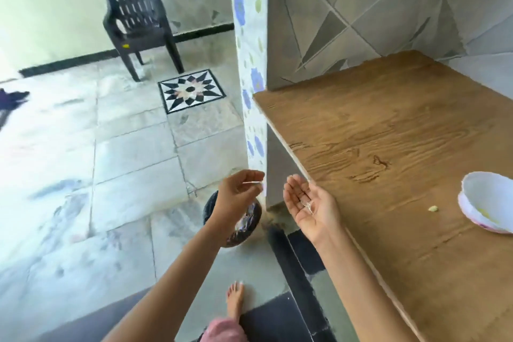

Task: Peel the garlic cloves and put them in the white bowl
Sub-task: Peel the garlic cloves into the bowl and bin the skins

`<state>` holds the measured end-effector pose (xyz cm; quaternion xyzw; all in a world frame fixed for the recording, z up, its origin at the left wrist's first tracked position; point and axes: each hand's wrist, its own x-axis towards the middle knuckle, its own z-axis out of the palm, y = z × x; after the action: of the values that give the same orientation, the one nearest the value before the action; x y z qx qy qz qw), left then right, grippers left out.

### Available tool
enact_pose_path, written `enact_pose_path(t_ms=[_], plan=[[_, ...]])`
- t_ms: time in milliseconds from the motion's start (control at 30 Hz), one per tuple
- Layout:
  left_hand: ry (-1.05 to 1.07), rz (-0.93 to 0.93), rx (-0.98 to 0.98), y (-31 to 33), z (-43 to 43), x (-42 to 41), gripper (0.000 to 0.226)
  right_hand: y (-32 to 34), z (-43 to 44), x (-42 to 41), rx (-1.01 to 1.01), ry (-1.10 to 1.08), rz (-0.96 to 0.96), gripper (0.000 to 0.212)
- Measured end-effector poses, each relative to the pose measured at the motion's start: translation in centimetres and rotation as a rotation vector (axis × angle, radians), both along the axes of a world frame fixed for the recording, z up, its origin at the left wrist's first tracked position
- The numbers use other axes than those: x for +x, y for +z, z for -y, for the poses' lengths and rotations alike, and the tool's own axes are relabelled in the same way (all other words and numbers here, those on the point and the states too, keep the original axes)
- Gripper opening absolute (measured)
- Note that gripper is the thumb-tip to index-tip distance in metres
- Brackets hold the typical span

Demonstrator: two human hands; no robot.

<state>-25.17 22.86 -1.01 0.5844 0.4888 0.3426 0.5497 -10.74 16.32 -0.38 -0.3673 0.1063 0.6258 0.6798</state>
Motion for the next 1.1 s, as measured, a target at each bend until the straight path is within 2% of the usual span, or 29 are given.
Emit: enact_pose_path(t_ms=[167, 333, 600, 733, 900, 1100], plan=[[0.120, -0.063, -0.050, -4.0, -5.6, -5.4, 0.021, -5.2, -9.3, -4.2, -0.104, 0.149, -0.022, 0.029], [0.142, -0.104, -0.167, -11.1, -14.3, -9.1, 0.020, -13.7, -19.1, -7.1, -0.204, 0.114, -0.020, 0.031], [0.107, -0.211, -0.355, -31.3, -25.4, -10.9, 0.030, -33.4, -30.3, -9.8, -0.477, 0.190, 0.075, 0.033], [-0.018, -0.371, -0.342, -43.5, -28.0, -10.0, 0.021, -44.9, -33.7, -9.9, -0.614, 0.241, 0.161, 0.029], [-0.079, -0.471, -0.350, -55.5, -29.4, -9.2, 0.018, -56.2, -35.9, -9.5, -0.683, 0.298, 0.187, 0.048], [-0.007, -0.471, -0.401, -61.2, -30.1, -8.0, 0.019, -60.2, -35.9, -8.1, -0.684, 0.464, 0.106, 0.074]])
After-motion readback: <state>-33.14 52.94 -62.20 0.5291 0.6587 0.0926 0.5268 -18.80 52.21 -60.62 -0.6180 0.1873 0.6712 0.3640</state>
